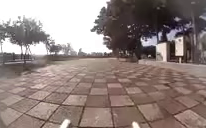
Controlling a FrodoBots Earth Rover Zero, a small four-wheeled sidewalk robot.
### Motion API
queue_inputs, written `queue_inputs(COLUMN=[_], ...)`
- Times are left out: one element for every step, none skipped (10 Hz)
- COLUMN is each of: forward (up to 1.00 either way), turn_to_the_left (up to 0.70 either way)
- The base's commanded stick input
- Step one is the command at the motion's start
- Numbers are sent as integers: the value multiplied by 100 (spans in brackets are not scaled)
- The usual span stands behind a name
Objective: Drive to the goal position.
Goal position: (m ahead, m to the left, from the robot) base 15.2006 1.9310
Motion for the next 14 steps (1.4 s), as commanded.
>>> queue_inputs(forward=[50, 50, 50, 50, 50, 50, 50, 50, 50, 50, 50, 50, 50, 50], turn_to_the_left=[0, 0, 0, 0, 0, 0, 0, 0, 0, 0, 0, 0, 0, 0])
